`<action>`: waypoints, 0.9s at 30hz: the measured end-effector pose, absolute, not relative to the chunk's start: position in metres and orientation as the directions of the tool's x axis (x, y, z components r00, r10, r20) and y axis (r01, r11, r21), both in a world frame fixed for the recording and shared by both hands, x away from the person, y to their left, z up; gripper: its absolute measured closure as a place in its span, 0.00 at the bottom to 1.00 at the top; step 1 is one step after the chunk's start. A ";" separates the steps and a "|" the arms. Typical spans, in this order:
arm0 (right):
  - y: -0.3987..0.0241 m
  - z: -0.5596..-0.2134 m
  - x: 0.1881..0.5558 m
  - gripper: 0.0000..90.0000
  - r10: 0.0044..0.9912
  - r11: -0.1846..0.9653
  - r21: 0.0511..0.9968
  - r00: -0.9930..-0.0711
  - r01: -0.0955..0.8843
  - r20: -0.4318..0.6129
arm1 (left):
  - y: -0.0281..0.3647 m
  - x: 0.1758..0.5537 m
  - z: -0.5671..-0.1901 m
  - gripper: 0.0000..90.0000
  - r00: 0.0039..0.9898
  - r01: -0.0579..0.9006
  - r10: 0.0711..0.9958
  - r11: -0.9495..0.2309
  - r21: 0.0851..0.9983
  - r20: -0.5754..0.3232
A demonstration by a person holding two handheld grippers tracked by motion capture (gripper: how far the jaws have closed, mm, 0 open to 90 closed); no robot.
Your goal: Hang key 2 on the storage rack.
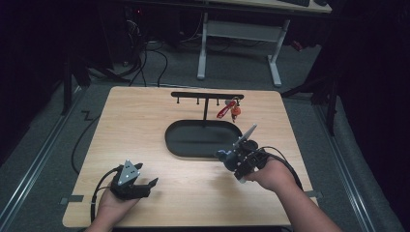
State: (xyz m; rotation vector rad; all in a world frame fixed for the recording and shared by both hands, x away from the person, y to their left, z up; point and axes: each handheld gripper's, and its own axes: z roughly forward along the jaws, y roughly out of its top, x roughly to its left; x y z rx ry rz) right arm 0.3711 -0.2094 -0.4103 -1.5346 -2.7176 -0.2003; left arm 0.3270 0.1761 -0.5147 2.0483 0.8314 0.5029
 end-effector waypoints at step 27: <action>-0.199 -0.353 0.430 0.53 0.861 0.490 0.087 -0.497 0.868 0.107 | 0.176 0.328 -0.516 0.25 0.698 0.378 0.715 -0.420 0.825 0.044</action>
